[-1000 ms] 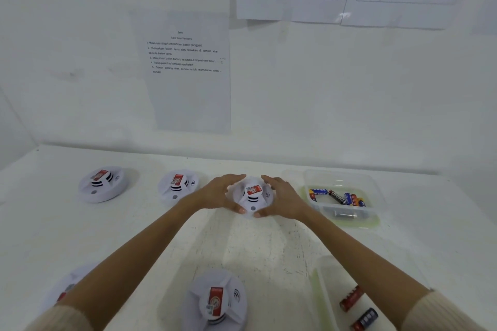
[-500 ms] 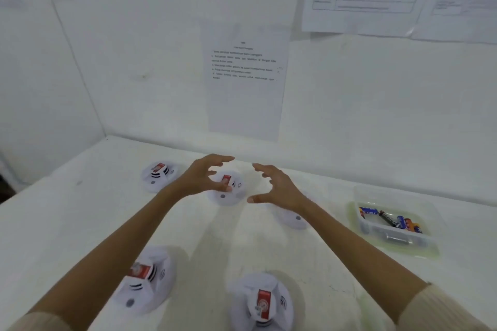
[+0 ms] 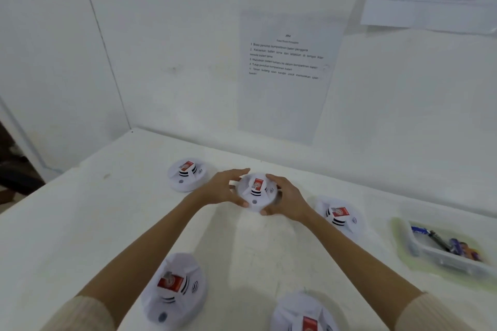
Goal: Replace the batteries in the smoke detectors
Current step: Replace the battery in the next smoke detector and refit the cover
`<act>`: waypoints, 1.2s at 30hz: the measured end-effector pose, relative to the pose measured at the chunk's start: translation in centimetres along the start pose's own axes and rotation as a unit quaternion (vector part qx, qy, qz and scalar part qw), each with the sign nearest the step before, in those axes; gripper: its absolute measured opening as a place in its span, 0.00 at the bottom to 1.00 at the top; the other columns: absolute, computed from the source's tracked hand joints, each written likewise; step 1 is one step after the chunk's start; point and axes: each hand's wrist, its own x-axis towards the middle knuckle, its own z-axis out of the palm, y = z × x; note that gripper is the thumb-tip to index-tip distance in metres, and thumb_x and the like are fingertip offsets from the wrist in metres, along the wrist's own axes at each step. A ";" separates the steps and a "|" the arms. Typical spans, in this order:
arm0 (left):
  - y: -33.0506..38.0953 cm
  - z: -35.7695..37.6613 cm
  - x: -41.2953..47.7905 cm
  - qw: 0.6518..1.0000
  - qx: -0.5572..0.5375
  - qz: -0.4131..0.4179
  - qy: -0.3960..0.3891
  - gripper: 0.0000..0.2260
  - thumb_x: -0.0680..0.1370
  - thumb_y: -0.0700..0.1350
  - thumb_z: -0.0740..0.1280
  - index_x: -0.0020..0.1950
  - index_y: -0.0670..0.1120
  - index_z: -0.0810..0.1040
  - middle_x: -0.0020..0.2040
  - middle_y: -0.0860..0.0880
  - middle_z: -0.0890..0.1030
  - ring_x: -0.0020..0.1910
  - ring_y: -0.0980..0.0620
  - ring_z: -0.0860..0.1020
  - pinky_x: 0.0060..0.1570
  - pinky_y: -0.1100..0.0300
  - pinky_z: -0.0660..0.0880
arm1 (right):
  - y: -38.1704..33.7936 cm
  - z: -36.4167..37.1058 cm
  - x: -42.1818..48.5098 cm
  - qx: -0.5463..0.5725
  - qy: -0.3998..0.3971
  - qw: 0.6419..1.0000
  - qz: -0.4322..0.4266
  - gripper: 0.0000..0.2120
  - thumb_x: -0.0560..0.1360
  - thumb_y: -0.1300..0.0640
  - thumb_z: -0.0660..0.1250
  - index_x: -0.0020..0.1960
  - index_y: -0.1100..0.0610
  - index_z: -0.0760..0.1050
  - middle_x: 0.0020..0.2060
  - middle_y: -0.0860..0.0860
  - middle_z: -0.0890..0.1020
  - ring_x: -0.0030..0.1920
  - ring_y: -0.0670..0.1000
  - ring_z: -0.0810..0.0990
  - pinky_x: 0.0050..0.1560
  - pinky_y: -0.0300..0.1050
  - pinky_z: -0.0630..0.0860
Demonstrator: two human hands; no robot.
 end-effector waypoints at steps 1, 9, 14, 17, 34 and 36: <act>-0.3 0.3 0.3 1.000 0.001 0.000 -0.002 0.40 0.63 0.36 0.79 0.72 0.45 0.65 0.68 0.49 0.71 0.62 0.53 0.71 0.54 0.66 0.71 | 0.2 0.0 0.1 0.008 0.004 1.000 0.003 0.45 0.58 0.62 0.81 0.70 0.58 0.63 0.67 0.54 0.70 0.65 0.53 0.69 0.63 0.41 0.65; 0.0 0.1 1.1 0.988 0.139 0.049 -0.043 0.55 0.51 0.64 0.74 0.74 0.49 0.59 0.63 0.50 0.69 0.60 0.57 0.66 0.56 0.67 0.64 | 0.1 -0.4 -0.6 0.143 0.013 0.989 -0.022 0.47 0.57 0.70 0.79 0.69 0.53 0.62 0.58 0.47 0.73 0.57 0.49 0.74 0.54 0.39 0.73; 0.5 -0.9 0.4 0.998 0.041 0.046 -0.008 0.43 0.57 0.50 0.80 0.69 0.53 0.64 0.59 0.51 0.70 0.54 0.55 0.73 0.44 0.70 0.74 | -1.2 -0.9 -1.1 0.227 0.042 0.973 -0.027 0.41 0.63 0.64 0.77 0.70 0.49 0.61 0.61 0.47 0.73 0.59 0.48 0.74 0.54 0.43 0.77; 1.2 -1.0 0.0 0.990 -0.135 0.036 0.013 0.38 0.65 0.39 0.77 0.70 0.53 0.62 0.61 0.55 0.73 0.54 0.57 0.76 0.45 0.67 0.76 | -2.2 -1.1 -1.6 0.348 0.019 0.935 0.059 0.27 0.74 0.52 0.66 0.70 0.50 0.62 0.64 0.51 0.71 0.63 0.52 0.72 0.57 0.46 0.74; 4.4 -0.9 -1.3 0.978 -0.044 0.185 0.080 0.46 0.57 0.42 0.82 0.69 0.60 0.63 0.64 0.53 0.72 0.59 0.53 0.73 0.43 0.62 0.80 | -3.7 -3.1 -2.8 0.471 0.045 0.876 0.099 0.19 0.69 0.63 0.72 0.59 0.59 0.73 0.50 0.58 0.81 0.46 0.56 0.83 0.43 0.47 0.82; 4.5 -0.9 -1.4 0.976 -0.048 0.192 0.088 0.46 0.55 0.43 0.82 0.68 0.59 0.65 0.64 0.54 0.71 0.60 0.54 0.72 0.42 0.62 0.80 | -3.9 -3.3 -2.9 0.455 0.049 0.885 0.088 0.19 0.69 0.62 0.72 0.59 0.58 0.74 0.49 0.58 0.82 0.46 0.56 0.83 0.45 0.47 0.82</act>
